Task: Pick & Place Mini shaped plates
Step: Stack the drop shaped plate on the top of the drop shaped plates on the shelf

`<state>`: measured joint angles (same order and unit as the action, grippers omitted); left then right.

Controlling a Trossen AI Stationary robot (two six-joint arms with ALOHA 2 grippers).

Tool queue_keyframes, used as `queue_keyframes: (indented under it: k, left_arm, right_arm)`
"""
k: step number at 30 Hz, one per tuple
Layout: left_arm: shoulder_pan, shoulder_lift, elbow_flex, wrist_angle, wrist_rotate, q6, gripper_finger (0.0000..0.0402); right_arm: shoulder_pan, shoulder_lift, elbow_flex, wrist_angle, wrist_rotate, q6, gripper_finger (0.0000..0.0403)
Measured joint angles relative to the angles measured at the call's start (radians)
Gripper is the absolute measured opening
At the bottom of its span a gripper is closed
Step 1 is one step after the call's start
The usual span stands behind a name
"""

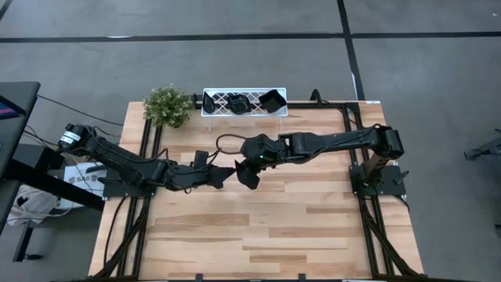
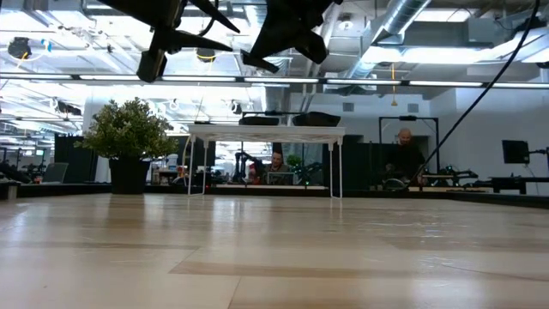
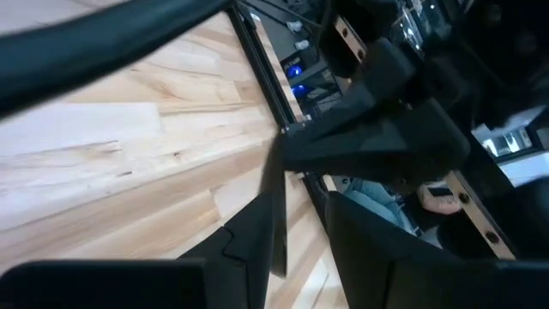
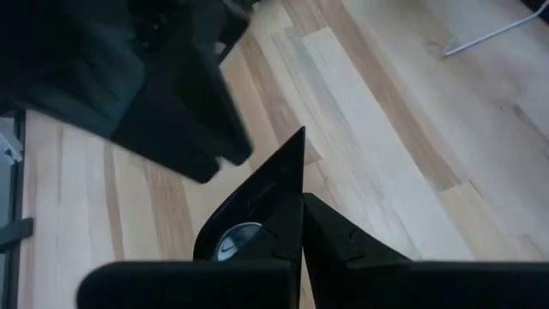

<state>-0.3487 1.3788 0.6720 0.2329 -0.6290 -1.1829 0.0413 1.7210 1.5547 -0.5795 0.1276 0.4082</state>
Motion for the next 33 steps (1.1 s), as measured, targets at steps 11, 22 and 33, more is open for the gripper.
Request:
queue_keyframes:
  k: [11, 22, 33]
  left_arm:
    - [0.032, 0.0, 0.0, 0.0, 0.0, 0.0, 0.0111]
    - [0.042, 0.0, 0.0, -0.002, 0.001, 0.0, 0.011]
    - [0.042, 0.0, 0.0, -0.003, 0.001, 0.0, 0.0063]
  right_arm:
    - [0.024, 0.0, 0.0, 0.021, 0.0, 0.001, 0.0]
    - [0.031, 0.0, 0.0, 0.043, -0.026, 0.001, 0.0]
    - [0.03, 0.0, 0.0, 0.042, -0.026, 0.001, 0.0]
